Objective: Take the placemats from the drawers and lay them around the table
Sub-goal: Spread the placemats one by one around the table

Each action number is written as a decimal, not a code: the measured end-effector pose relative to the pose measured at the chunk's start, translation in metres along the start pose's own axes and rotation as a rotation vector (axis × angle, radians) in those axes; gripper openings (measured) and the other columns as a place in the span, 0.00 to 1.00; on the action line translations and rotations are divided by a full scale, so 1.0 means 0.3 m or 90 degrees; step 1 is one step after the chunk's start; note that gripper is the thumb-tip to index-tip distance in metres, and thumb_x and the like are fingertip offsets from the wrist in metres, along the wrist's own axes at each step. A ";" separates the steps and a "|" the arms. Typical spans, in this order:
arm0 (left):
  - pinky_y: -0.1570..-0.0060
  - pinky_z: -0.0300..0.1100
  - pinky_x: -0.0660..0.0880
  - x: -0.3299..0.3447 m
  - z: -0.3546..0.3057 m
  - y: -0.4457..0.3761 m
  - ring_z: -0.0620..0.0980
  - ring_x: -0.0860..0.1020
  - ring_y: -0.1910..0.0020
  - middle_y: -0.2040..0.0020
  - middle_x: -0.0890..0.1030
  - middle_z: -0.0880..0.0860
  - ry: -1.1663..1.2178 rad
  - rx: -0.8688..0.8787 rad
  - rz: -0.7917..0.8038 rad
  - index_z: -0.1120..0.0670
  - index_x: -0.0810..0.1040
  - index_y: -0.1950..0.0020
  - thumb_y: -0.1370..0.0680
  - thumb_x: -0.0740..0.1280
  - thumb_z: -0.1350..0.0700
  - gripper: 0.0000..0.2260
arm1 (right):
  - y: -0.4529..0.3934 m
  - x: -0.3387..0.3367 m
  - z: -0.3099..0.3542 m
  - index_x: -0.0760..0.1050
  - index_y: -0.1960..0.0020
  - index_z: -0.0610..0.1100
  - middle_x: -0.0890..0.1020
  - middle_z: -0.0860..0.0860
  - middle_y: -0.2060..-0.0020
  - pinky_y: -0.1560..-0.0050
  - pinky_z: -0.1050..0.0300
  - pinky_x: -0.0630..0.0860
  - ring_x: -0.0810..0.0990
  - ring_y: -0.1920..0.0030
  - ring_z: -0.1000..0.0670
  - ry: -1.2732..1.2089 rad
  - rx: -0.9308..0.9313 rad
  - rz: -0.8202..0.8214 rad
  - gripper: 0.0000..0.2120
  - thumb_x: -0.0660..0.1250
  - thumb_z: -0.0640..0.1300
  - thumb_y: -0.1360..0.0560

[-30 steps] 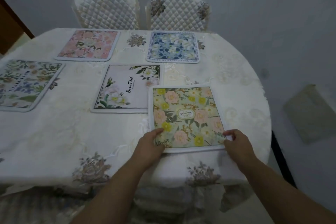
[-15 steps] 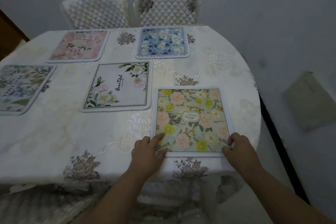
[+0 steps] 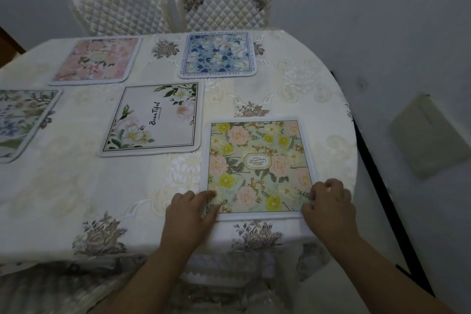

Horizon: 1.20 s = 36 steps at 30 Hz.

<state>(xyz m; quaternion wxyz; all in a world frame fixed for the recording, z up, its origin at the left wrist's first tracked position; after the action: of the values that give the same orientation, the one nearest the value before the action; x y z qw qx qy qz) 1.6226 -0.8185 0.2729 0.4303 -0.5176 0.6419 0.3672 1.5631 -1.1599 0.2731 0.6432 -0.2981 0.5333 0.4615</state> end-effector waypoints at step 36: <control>0.20 0.49 0.42 0.172 -0.157 -0.626 0.48 0.42 0.18 0.16 0.45 0.51 -0.074 -0.011 0.012 0.54 0.44 0.16 0.18 0.45 0.38 0.34 | -0.640 0.127 0.294 0.47 0.18 0.41 0.52 0.44 0.19 0.20 0.47 0.47 0.48 0.19 0.47 0.020 -0.124 -0.029 0.34 0.40 0.59 0.18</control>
<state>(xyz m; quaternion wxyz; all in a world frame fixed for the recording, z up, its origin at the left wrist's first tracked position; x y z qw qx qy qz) 1.7937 -0.9163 0.2369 0.4589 -0.4930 0.6176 0.4061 1.7746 -1.1482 0.2379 0.6129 -0.3786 0.4888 0.4920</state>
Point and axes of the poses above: each hand's wrist, its own y-axis away from the middle knuckle, its own x-axis out of the palm, z = x × y, the point moved 10 cm from there along -y, towards the middle knuckle
